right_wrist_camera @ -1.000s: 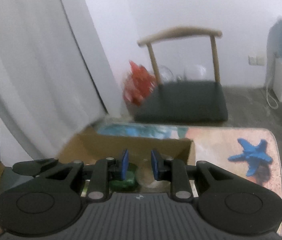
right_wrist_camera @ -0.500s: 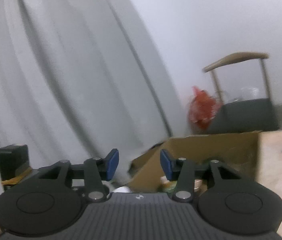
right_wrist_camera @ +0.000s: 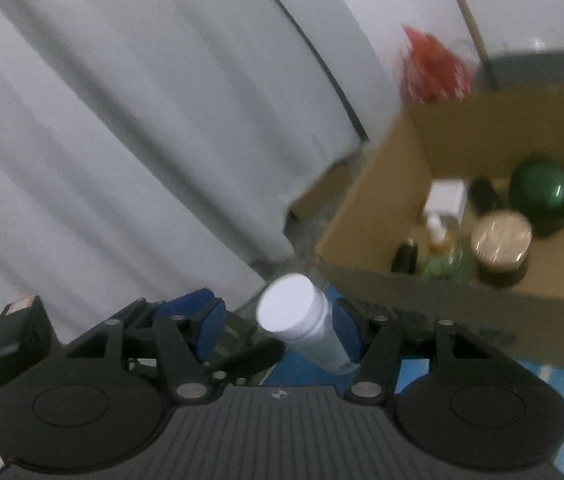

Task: Organize rigid objects
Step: 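Move the right gripper to the white pill bottle and grasp its lid, then carry the white bottle into the box and open the right gripper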

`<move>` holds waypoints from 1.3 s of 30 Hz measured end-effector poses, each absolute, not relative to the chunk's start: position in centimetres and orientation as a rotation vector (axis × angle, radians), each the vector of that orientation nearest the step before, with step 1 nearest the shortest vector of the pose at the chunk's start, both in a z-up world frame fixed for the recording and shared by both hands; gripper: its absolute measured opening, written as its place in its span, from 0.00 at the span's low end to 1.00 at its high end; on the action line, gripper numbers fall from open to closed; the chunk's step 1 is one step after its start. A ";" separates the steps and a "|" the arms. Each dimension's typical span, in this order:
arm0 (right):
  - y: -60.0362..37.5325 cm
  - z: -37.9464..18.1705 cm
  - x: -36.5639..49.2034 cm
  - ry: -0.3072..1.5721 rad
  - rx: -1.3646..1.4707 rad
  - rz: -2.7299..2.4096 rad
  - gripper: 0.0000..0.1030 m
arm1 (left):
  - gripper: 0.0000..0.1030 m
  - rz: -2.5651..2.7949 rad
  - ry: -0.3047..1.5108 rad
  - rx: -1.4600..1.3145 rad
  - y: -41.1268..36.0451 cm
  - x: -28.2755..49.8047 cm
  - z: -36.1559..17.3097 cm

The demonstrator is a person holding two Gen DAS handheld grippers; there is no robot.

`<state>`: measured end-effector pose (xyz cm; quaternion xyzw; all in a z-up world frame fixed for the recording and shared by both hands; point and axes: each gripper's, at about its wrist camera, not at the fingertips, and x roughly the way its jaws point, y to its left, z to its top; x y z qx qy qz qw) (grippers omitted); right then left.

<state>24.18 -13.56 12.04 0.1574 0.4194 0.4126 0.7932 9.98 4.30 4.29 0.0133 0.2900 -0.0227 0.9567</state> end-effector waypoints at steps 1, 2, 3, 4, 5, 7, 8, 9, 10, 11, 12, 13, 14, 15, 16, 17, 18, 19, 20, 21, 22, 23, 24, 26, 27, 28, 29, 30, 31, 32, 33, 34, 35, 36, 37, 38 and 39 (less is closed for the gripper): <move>-13.0 11.4 24.4 0.918 0.345 0.873 0.60 | 0.98 -0.054 0.594 0.025 4.3 10.3 3.9; -12.8 10.8 24.1 0.931 0.352 0.862 0.60 | 0.98 -0.059 0.603 0.022 4.3 10.6 3.5; -12.5 10.5 24.1 0.943 0.359 0.853 0.60 | 0.98 -0.068 0.608 0.020 4.2 10.9 3.2; -12.3 10.1 24.3 0.951 0.364 0.846 0.59 | 0.96 -0.079 0.611 0.022 4.0 11.2 2.9; -12.2 9.9 24.2 0.954 0.365 0.839 0.58 | 0.95 -0.089 0.614 0.025 3.9 11.2 2.7; -12.0 9.6 24.4 0.959 0.367 0.828 0.58 | 0.92 -0.104 0.619 0.042 3.6 11.1 2.1; -12.0 9.6 24.1 0.962 0.372 0.827 0.57 | 0.90 -0.106 0.619 0.055 3.3 11.3 2.0; -12.0 9.5 24.2 0.965 0.375 0.827 0.56 | 0.84 -0.107 0.617 0.063 3.2 11.1 1.8; -11.9 9.6 24.2 0.967 0.376 0.828 0.55 | 0.77 -0.108 0.619 0.071 3.0 11.1 1.7; -11.7 9.4 24.4 0.968 0.378 0.829 0.53 | 0.72 -0.109 0.621 0.075 2.8 11.0 1.6; -11.7 9.3 24.3 0.969 0.378 0.832 0.52 | 0.72 -0.109 0.625 0.079 2.6 11.1 1.4; -11.6 9.2 24.2 0.969 0.378 0.835 0.51 | 0.68 -0.109 0.626 0.080 2.6 11.1 1.4; -11.5 9.1 24.1 0.969 0.379 0.838 0.48 | 0.64 -0.106 0.626 0.082 2.5 11.1 1.4; -11.4 9.0 24.2 0.970 0.380 0.842 0.44 | 0.62 -0.100 0.624 0.089 2.4 10.9 1.4; -11.2 8.9 24.4 0.972 0.379 0.844 0.43 | 0.60 -0.093 0.622 0.096 2.3 10.8 1.5; -11.2 8.8 24.4 0.967 0.375 0.841 0.43 | 0.59 -0.086 0.621 0.100 2.2 10.8 1.5; -11.0 8.7 24.5 0.962 0.370 0.841 0.43 | 0.55 -0.077 0.619 0.103 2.3 10.8 1.6; -11.1 8.7 24.5 0.960 0.372 0.841 0.43 | 0.52 -0.071 0.619 0.106 2.3 10.7 1.7; -11.2 8.8 24.4 0.959 0.373 0.840 0.42 | 0.52 -0.072 0.622 0.104 2.3 10.8 1.6; -11.3 8.7 24.4 0.958 0.374 0.841 0.42 | 0.52 -0.073 0.624 0.101 2.3 10.8 1.7; -11.4 8.7 24.4 0.960 0.377 0.842 0.42 | 0.51 -0.073 0.625 0.102 2.3 10.7 1.7; -11.5 8.7 24.4 0.959 0.378 0.842 0.42 | 0.51 -0.071 0.624 0.106 2.2 10.7 1.8; -11.5 9.0 24.2 0.959 0.377 0.843 0.42 | 0.51 -0.068 0.623 0.112 2.1 10.6 1.8; -11.6 9.0 24.1 0.956 0.376 0.845 0.42 | 0.51 -0.061 0.620 0.121 1.9 10.3 2.0; -11.6 9.0 24.0 0.955 0.375 0.847 0.42 | 0.51 -0.059 0.618 0.123 1.9 10.3 2.0; -11.6 9.1 23.9 0.952 0.375 0.851 0.42 | 0.51 -0.056 0.614 0.126 1.9 10.2 2.2; -11.5 9.1 23.9 0.948 0.375 0.855 0.42 | 0.51 -0.052 0.609 0.130 1.8 10.0 2.4; -11.6 9.3 23.7 0.943 0.374 0.861 0.42 | 0.51 -0.047 0.602 0.135 1.8 9.8 2.6; -11.6 9.6 23.5 0.936 0.374 0.868 0.42 | 0.51 -0.043 0.595 0.139 1.7 9.5 2.9; -11.6 9.9 23.3 0.928 0.372 0.874 0.42 | 0.51 -0.037 0.588 0.144 1.5 9.1 3.3; -11.6 10.2 23.0 0.920 0.371 0.883 0.42 | 0.51 -0.029 0.580 0.148 1.4 8.7 3.6; -11.6 10.6 22.8 0.909 0.369 0.893 0.42 | 0.51 -0.019 0.569 0.154 1.3 8.3 4.1; -11.5 10.9 22.6 0.898 0.367 0.904 0.42 | 0.51 -0.010 0.559 0.160 1.2 8.0 4.5; -11.5 11.4 22.4 0.884 0.366 0.918 0.42 | 0.51 0.001 0.546 0.169 1.1 7.6 5.0; -11.5 12.0 22.1 0.871 0.365 0.931 0.42 | 0.51 0.014 0.530 0.179 1.0 7.1 5.6; -11.5 12.7 21.8 0.853 0.364 0.946 0.42 | 0.51 0.026 0.515 0.188 0.8 6.7 6.3; -11.6 13.3 21.5 0.835 0.364 0.959 0.42 | 0.51 0.036 0.497 0.198 0.6 6.2 7.0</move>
